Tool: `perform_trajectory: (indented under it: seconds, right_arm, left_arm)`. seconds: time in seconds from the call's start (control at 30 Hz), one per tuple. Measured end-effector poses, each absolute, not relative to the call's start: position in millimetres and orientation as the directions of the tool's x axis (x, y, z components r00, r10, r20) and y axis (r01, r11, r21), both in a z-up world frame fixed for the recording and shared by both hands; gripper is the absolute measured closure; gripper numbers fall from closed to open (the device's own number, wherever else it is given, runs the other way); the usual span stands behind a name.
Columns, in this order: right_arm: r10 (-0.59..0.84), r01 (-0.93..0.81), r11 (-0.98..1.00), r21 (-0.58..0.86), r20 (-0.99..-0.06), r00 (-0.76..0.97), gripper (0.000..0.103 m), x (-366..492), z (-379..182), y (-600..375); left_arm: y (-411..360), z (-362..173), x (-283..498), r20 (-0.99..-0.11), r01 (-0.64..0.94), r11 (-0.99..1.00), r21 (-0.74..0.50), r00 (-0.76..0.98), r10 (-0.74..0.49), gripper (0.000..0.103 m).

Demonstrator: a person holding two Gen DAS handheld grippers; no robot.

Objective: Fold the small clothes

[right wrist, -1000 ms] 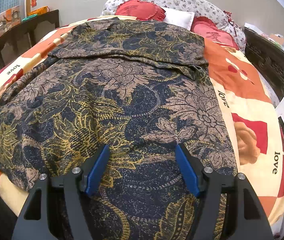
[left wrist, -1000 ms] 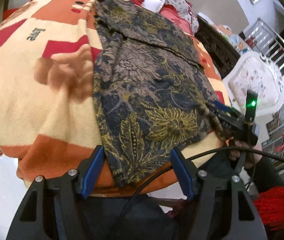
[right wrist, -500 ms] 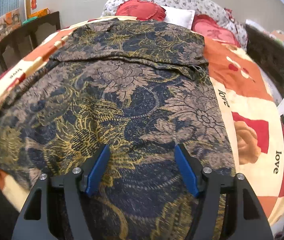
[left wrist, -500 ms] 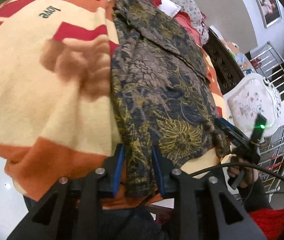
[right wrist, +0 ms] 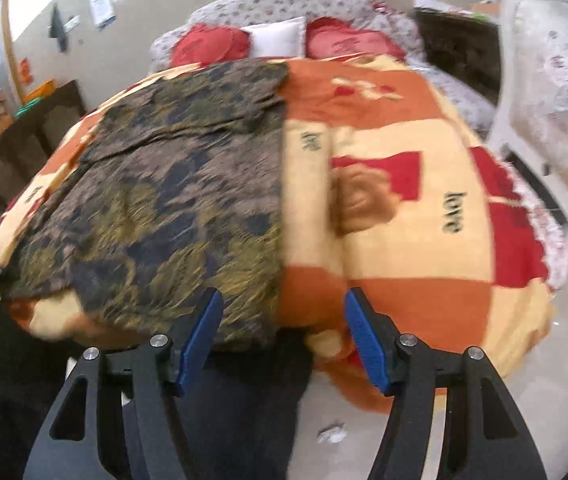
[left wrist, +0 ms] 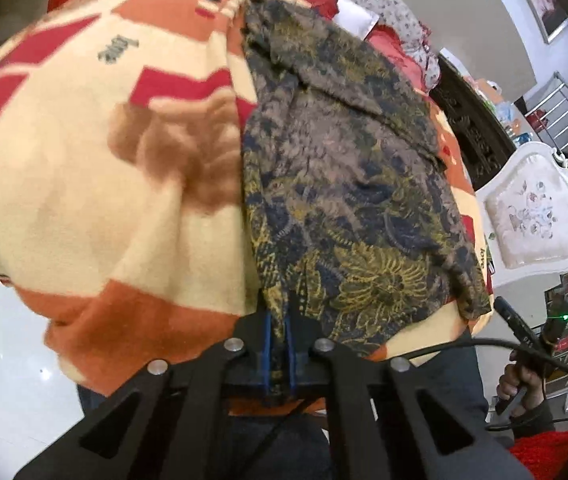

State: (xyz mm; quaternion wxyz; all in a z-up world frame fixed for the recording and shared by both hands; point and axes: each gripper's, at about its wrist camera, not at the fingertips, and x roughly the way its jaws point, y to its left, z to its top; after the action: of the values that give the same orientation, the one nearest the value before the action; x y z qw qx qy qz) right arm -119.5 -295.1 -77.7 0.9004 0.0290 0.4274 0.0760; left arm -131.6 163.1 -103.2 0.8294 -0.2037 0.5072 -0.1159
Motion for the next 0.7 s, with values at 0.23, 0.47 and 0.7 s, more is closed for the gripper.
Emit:
perform_trajectory:
  seconds: [0.23, 0.47, 0.7]
  right_arm:
    - [0.311, -0.134, 0.949, 0.286, -0.772, 0.554, 0.057, -97, -106, -295]
    - [0.361, -0.098, 0.924, 0.369, -0.763, 0.535, 0.083, -98, -111, -309]
    - [0.37, -0.07, 0.916, 0.395, -0.763, 0.53, 0.078, -97, -116, -307]
  left_arm:
    - [171, -101, -136, -0.8, -0.045, 0.899, -0.436, 0.477, -0.364, 0.097]
    - [153, -107, -134, -0.826, -0.004, 0.916, -0.401, 0.435, -0.36, 0.087]
    - [152, -107, -132, -0.827, -0.002, 0.918, -0.397, 0.434, -0.357, 0.082]
